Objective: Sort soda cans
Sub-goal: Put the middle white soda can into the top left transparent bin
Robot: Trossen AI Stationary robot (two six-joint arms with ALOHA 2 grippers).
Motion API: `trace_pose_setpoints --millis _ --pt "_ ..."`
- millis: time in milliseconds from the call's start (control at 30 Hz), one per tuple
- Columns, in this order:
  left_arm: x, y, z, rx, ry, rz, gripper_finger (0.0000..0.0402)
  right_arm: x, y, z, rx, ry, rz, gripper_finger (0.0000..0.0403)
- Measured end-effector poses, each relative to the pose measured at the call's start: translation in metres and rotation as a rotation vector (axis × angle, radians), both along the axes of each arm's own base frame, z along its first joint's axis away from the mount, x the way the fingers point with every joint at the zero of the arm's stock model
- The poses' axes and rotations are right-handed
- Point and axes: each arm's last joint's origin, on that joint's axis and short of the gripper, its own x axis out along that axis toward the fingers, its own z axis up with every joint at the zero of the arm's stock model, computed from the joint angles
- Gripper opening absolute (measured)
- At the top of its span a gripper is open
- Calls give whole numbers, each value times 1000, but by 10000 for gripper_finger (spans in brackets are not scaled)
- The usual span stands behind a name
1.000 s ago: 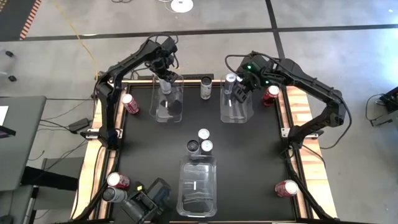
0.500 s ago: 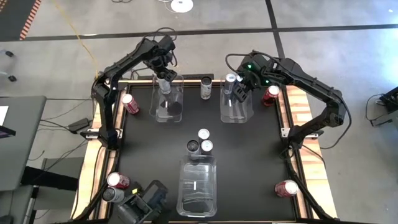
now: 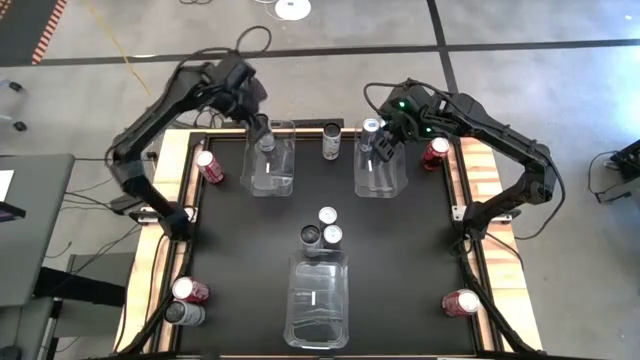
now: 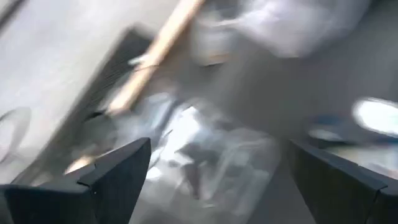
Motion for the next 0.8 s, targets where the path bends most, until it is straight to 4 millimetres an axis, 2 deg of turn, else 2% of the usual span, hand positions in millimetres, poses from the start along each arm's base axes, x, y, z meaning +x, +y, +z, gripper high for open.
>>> trace_pose_setpoints --millis 167,267,433,533,800 --pt "12 -53 14 22 -69 -276 366 0 0 0 6 -7 -8 310" --pt "24 -74 16 25 -98 -362 366 0 1 0 21 -12 -19 310" --pt "55 -100 11 -12 -168 -487 366 3 7 0 56 -31 -41 310" --pt "71 -112 2 -16 -147 -568 366 6 13 -1 69 -24 -26 310" --pt "105 -127 -27 -90 -77 -690 366 9 36 -5 91 36 5 310"
